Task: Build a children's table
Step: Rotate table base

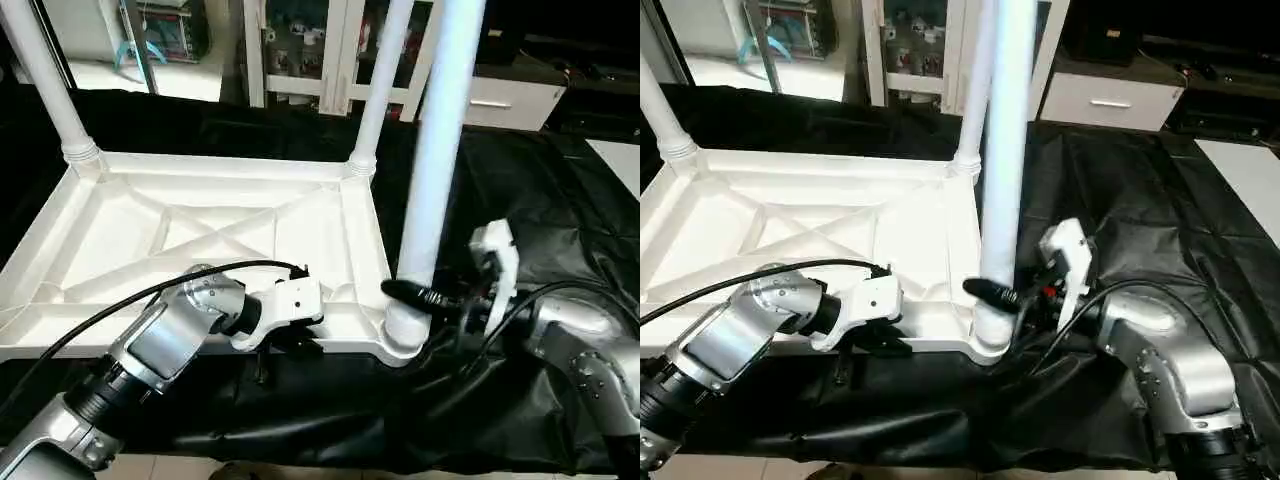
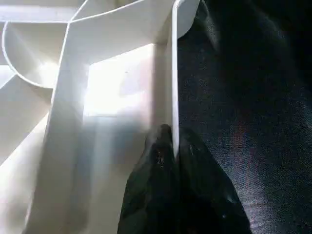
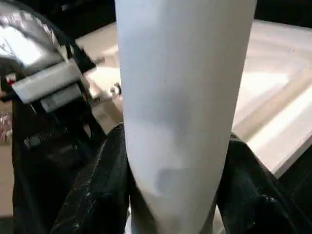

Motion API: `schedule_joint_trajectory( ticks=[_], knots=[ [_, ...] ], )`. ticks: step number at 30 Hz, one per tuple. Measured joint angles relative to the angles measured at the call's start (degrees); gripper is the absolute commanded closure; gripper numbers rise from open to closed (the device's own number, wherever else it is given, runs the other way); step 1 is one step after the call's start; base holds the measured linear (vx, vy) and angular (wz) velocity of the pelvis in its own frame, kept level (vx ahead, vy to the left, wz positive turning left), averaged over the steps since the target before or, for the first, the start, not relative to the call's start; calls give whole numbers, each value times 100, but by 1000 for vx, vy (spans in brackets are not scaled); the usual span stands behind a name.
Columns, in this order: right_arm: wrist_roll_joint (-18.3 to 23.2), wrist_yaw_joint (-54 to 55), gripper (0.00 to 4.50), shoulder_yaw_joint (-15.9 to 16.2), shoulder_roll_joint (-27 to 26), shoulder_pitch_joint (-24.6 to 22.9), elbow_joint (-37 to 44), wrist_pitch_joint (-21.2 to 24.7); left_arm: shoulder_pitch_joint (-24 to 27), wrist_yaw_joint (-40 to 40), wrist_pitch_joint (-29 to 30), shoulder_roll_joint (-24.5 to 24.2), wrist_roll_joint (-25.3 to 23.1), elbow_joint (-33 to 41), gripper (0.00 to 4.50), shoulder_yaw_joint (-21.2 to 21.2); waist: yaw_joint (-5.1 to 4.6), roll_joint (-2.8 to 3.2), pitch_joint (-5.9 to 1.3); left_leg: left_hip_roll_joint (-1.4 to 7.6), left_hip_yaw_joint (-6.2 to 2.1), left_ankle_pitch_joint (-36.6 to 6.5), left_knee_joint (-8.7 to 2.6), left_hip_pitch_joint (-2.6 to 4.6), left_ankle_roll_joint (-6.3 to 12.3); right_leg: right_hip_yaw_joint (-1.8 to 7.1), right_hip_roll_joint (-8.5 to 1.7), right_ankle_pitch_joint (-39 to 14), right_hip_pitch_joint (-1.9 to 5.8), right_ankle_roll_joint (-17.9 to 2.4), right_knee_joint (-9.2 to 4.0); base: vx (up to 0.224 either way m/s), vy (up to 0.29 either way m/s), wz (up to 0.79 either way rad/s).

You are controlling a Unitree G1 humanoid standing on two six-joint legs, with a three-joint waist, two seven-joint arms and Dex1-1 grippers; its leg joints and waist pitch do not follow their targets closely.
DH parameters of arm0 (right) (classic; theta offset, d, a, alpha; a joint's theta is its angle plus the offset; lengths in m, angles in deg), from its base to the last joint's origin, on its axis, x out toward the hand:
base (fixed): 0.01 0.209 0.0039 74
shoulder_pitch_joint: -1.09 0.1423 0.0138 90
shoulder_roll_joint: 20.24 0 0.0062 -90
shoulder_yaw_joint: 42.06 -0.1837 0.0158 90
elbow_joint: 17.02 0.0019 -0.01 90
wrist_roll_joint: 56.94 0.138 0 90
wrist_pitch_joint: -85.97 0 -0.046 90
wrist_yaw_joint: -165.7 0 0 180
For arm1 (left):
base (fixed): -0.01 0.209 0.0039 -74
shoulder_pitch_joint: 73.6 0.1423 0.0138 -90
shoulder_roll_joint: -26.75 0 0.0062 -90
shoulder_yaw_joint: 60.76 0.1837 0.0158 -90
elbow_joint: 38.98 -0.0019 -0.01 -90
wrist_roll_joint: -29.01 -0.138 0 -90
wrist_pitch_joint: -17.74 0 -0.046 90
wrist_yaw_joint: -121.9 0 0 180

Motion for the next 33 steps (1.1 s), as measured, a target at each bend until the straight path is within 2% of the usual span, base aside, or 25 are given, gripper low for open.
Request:
schedule_joint_trajectory(
  ticks=[12, 24, 33],
  knots=[
    [-19, 105, 264, 38, -114, 20, -11, 90, 1, 0, 2, -8, -1, 20, 450, 11, 0, -3, 2, 0, 0, 0, -6, -1, -1, 0, 0, -1, -1, 2, -6, 0, 0, 0],
    [-297, 118, 264, 231, -121, 60, -147, -52, 0, 8, 3, -16, -12, 26, 450, 20, -2, -4, 3, -1, 0, -1, -18, 1, -1, -1, 0, -4, 1, 7, -17, 0, 0, 0],
    [-203, 264, 264, -1, -455, -58, -351, -161, 0, -20, -8, 3, -46, 24, 450, 23, -8, -4, 3, -1, 1, 0, -20, -1, -1, 0, 1, -8, 8, 15, -39, 0, 0, 0]
  ],
)
